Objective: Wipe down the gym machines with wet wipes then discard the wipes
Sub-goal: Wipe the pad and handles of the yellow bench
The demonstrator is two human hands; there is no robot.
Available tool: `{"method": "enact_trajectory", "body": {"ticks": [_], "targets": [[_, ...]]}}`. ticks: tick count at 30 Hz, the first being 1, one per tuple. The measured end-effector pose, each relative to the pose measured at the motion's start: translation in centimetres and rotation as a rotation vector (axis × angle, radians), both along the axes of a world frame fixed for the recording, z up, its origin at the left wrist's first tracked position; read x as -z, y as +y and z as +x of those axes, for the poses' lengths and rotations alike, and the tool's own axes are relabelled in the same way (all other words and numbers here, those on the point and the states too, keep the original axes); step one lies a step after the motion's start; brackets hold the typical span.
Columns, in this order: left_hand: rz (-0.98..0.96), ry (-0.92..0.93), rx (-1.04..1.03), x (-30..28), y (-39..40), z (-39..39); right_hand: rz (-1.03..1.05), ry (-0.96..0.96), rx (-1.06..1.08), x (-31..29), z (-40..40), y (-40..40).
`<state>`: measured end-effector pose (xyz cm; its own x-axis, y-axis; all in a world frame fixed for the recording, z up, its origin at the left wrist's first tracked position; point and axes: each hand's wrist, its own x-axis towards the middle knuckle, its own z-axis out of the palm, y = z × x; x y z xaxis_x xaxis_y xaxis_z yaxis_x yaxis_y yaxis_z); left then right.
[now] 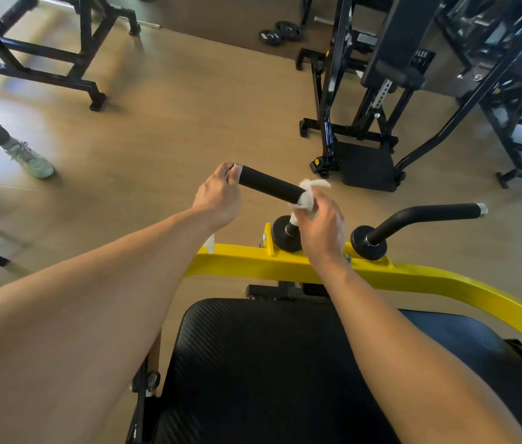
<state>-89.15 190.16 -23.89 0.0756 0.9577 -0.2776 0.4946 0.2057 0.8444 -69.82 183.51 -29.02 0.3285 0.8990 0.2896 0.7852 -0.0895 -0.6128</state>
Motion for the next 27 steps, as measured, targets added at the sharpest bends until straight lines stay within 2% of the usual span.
{"method": "enact_trajectory", "body": {"ticks": [2,4,12,14,16,18,22,27], "targets": [[0.004,0.007,-0.001,0.0,0.0,0.0,0.106,-0.224,-0.116,-1.3,-0.6,0.8],[0.011,0.013,-0.006,0.1,0.0,0.0,0.103,-0.364,-0.224,-2.4,-1.5,1.9],[0.004,0.009,-0.003,0.3,0.3,-0.1,-0.198,-0.616,-0.392,-4.3,-2.8,3.9],[-0.004,-0.005,-0.007,0.3,0.3,-0.1,-0.226,-0.566,-0.424,-4.6,-2.7,3.4],[0.002,-0.016,-0.011,0.2,0.3,0.0,-0.170,-0.505,-0.439,-4.7,-2.8,3.1],[0.001,-0.015,-0.016,0.2,0.4,0.0,-0.096,-0.520,-0.439,-4.6,-3.3,3.5],[-0.009,0.004,-0.018,0.4,0.5,0.1,-0.080,-0.491,-0.413,-3.9,-4.6,5.1],[-0.005,-0.016,-0.011,0.2,0.4,0.0,-0.049,-0.503,-0.392,-2.8,-1.5,4.2]]}}
